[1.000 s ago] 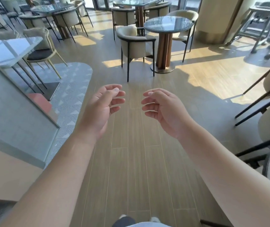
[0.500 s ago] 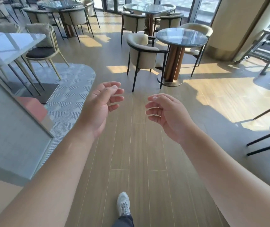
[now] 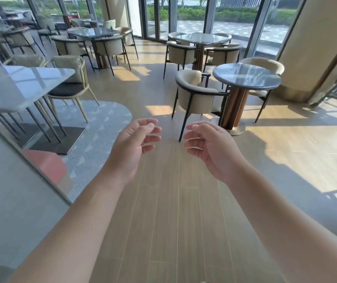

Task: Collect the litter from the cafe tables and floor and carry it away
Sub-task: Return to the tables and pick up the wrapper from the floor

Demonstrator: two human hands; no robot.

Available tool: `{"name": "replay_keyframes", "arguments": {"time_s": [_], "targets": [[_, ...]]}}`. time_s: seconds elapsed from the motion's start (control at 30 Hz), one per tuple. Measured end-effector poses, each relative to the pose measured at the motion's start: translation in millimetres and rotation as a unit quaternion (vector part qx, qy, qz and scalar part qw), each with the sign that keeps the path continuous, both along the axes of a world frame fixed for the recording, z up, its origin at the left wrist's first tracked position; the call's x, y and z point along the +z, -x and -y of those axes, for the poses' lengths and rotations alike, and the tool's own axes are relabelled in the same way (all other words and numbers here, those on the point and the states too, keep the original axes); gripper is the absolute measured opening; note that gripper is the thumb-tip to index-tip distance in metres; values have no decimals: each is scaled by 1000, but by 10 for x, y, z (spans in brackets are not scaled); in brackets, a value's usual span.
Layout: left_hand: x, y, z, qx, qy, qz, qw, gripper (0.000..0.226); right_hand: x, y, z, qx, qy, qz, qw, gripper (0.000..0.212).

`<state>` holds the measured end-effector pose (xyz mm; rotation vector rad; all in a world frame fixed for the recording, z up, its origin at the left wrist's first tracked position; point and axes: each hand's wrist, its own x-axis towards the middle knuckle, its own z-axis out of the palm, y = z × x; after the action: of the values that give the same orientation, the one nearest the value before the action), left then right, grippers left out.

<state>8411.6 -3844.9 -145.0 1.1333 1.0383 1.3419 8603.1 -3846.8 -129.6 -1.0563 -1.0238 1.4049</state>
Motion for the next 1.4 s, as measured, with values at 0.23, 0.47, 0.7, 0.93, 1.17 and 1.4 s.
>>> {"name": "replay_keyframes", "arguments": {"time_s": [0.23, 0.47, 0.7, 0.93, 1.17, 1.4], "targets": [[-135, 171, -904, 30, 20, -8, 999, 19, -267, 193, -1082, 31, 17, -14, 999, 17], [-213, 308, -2168, 86, 34, -15, 996, 14, -452, 401, -2523, 87, 28, -30, 995, 15], [-31, 198, -3488, 111, 32, -23, 993, 19, -196, 384, -3934, 121, 25, -24, 992, 11], [22, 359, -4306, 131, 21, -16, 991, 19, -136, 449, -4862, 136, 16, -39, 990, 14], [-72, 807, -5066, 153, 19, -5, 988, 19, -248, 908, -5703, 156, 20, -30, 987, 13], [-287, 1594, -6153, 155, 31, 18, 987, 20, -403, 1660, -6766, 149, 28, -10, 988, 14]]}}
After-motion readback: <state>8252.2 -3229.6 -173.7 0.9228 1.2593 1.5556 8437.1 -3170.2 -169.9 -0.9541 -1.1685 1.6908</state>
